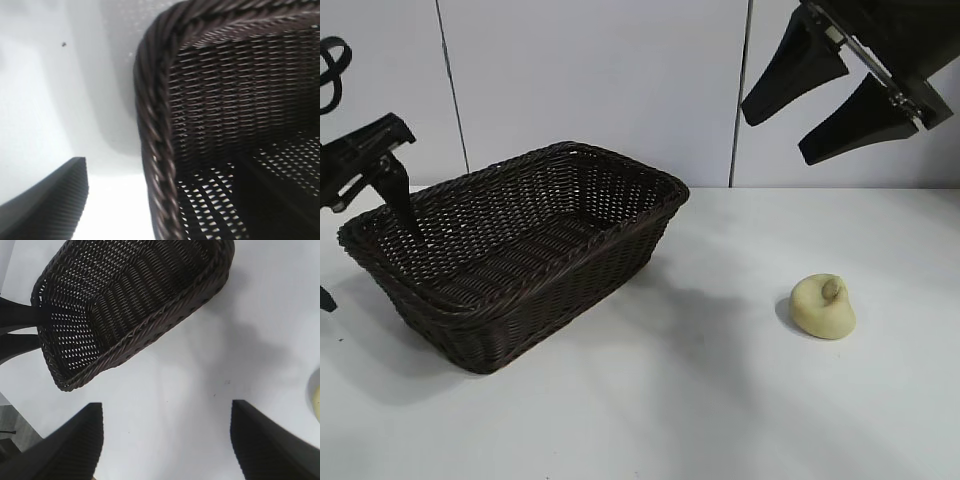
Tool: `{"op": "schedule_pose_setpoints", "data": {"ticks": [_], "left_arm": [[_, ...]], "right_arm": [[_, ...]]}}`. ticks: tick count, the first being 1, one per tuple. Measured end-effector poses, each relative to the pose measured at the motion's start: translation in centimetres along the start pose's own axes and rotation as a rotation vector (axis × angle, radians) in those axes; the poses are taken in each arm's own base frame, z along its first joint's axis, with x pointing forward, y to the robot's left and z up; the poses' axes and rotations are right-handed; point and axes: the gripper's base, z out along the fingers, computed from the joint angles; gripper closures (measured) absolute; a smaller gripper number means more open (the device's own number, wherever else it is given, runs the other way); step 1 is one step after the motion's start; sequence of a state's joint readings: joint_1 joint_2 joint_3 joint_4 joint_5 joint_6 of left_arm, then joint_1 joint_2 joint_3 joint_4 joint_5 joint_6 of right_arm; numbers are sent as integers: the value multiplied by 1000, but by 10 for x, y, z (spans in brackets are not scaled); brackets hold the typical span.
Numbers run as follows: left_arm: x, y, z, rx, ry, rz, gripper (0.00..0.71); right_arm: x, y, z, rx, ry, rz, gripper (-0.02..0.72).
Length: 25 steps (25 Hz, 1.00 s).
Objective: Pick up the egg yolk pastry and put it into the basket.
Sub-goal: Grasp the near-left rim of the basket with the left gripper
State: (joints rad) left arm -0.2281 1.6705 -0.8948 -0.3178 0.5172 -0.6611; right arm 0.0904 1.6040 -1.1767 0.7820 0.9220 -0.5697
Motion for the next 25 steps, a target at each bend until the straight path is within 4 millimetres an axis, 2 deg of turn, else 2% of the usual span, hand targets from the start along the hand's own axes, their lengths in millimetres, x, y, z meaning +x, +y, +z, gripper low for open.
{"op": "schedule_pose_setpoints", "data": {"ticks": [5, 9, 11, 16, 17, 25], "left_arm": [[-3, 5, 27, -39, 11, 20, 136], [-3, 8, 36, -50, 16, 14, 152], [-3, 8, 37, -52, 16, 13, 217], [-4, 6, 37, -33, 8, -13, 560], [-4, 5, 37, -26, 10, -32, 606], [-7, -1, 31, -35, 82, -20, 610]], "right_arm": [[0, 0, 0, 0, 0, 0, 188], [0, 0, 0, 0, 0, 0, 188], [0, 0, 0, 0, 0, 0, 188], [0, 0, 0, -1, 1, 0, 188], [0, 0, 0, -1, 1, 0, 188], [0, 0, 0, -2, 3, 0, 188]]}}
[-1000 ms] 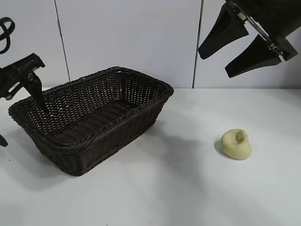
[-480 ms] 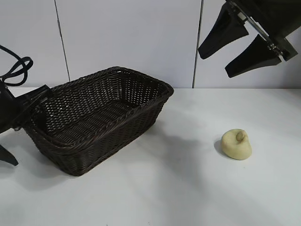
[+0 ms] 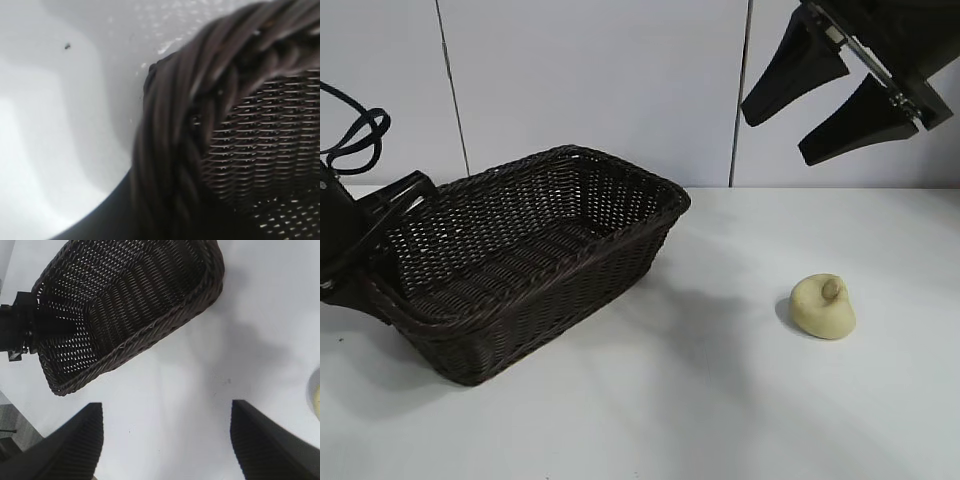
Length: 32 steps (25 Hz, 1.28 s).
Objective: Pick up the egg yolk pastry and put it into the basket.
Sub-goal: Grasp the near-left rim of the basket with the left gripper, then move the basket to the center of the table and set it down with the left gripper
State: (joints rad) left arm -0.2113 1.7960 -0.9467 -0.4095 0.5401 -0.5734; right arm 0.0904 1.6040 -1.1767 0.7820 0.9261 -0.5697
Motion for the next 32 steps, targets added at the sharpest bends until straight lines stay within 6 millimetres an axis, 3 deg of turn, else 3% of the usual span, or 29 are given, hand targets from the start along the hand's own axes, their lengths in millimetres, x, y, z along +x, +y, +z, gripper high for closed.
{"op": "schedule_pose_setpoints", "data": {"ticks": [11, 17, 23, 32], "left_arm": [[-24, -37, -36, 39, 65, 456, 610], [-35, -50, -22, 5, 184, 628, 610], [-46, -70, -12, 31, 195, 746, 610], [-47, -71, -10, 23, 190, 790, 610]], "right_arm": [[0, 0, 0, -1, 2, 0, 188], [0, 0, 0, -2, 2, 0, 188], [1, 0, 0, -5, 8, 0, 188], [1, 1, 0, -8, 14, -1, 188]]}}
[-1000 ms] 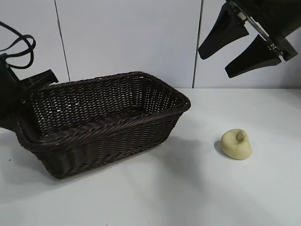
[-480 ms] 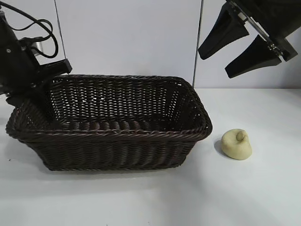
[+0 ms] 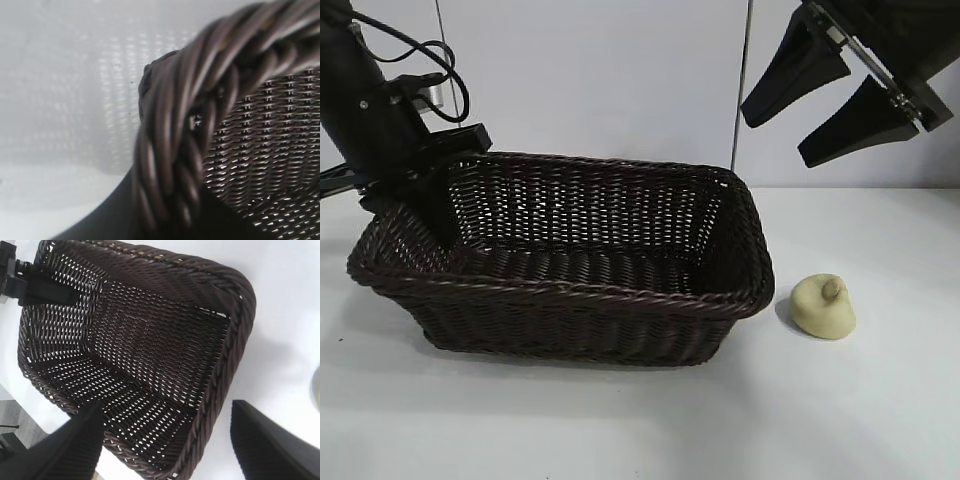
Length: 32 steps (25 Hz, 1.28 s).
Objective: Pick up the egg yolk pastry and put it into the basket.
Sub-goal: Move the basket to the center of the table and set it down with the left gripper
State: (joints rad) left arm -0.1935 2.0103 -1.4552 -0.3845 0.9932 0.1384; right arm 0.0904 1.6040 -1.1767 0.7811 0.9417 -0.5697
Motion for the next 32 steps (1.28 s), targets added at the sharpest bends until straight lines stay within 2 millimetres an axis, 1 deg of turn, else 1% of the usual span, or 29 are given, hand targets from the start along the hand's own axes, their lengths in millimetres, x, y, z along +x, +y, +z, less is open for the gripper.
{"op": "schedule_pose_setpoints", "data": {"ticks": [4, 9, 15, 19, 20, 22, 25, 27, 29, 32], "left_arm": [[-1, 1, 1, -3, -23, -3, 610], [6, 6, 14, -14, 3, -18, 610], [6, 11, 28, -13, 25, -35, 610], [6, 12, 31, -10, 30, -40, 610], [6, 12, 31, -10, 29, -41, 599], [6, 11, 31, -6, 24, -44, 527], [5, 10, 28, -5, 16, -41, 305], [4, 8, 20, -7, -5, -29, 220], [1, 4, 5, -17, -36, -4, 184], [2, -3, -23, -40, -73, 45, 167]], "right_arm": [[0, 0, 0, 0, 0, 0, 188], [0, 0, 0, 0, 0, 0, 188], [0, 0, 0, 0, 0, 0, 188], [0, 0, 0, -1, 1, 0, 188], [0, 0, 0, -1, 1, 0, 188], [0, 0, 0, -1, 1, 0, 188], [0, 0, 0, -1, 1, 0, 188], [0, 0, 0, -1, 1, 0, 188], [0, 0, 0, -1, 1, 0, 188], [0, 0, 0, -1, 1, 0, 188]]}}
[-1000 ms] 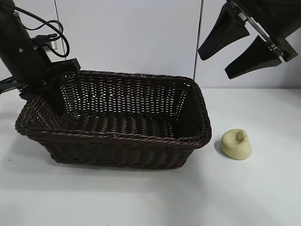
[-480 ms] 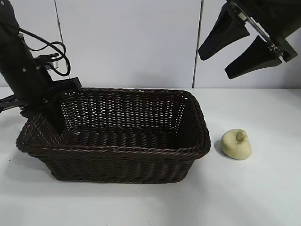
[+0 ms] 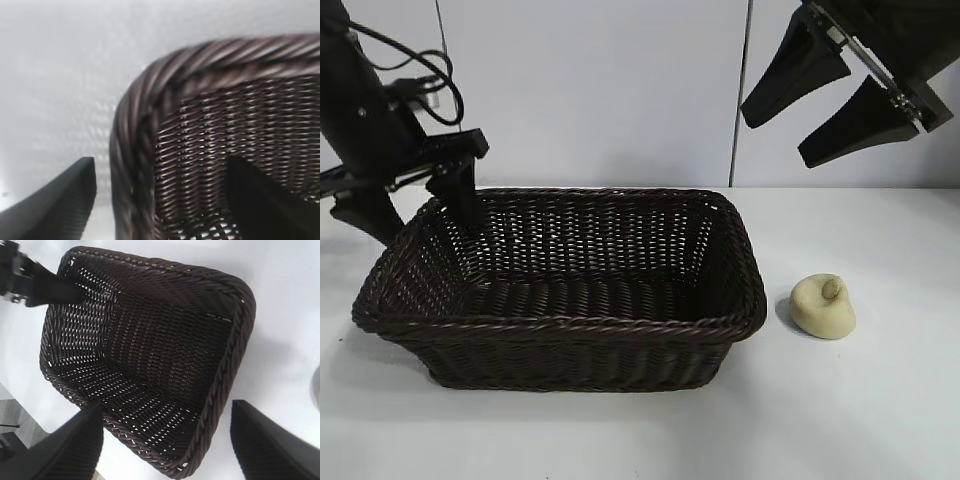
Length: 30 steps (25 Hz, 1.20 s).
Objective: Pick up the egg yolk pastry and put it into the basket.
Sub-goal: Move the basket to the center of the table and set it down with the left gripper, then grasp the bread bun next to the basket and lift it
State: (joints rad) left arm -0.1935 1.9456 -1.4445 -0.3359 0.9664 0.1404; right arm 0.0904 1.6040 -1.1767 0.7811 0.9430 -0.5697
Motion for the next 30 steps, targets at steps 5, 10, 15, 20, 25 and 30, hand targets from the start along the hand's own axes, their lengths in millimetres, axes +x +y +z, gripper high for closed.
{"op": "schedule_pose_setpoints", "data": {"ticks": [5, 10, 15, 20, 25, 30], "left_arm": [[3, -1, -35, -80, -44, 76, 163], [4, 24, -41, -137, -36, 24, 161], [7, 61, -46, -223, -6, -39, 163], [12, 71, -49, -232, 38, -75, 168], [21, 68, -58, -235, 102, -80, 168], [31, 56, -99, -263, 34, -54, 168]], "right_arm": [[0, 0, 0, 0, 0, 0, 188], [0, 0, 0, 0, 0, 0, 188], [0, 0, 0, 0, 0, 0, 188], [0, 0, 0, 0, 0, 0, 188], [0, 0, 0, 0, 0, 0, 188], [0, 0, 0, 0, 0, 0, 188]]}}
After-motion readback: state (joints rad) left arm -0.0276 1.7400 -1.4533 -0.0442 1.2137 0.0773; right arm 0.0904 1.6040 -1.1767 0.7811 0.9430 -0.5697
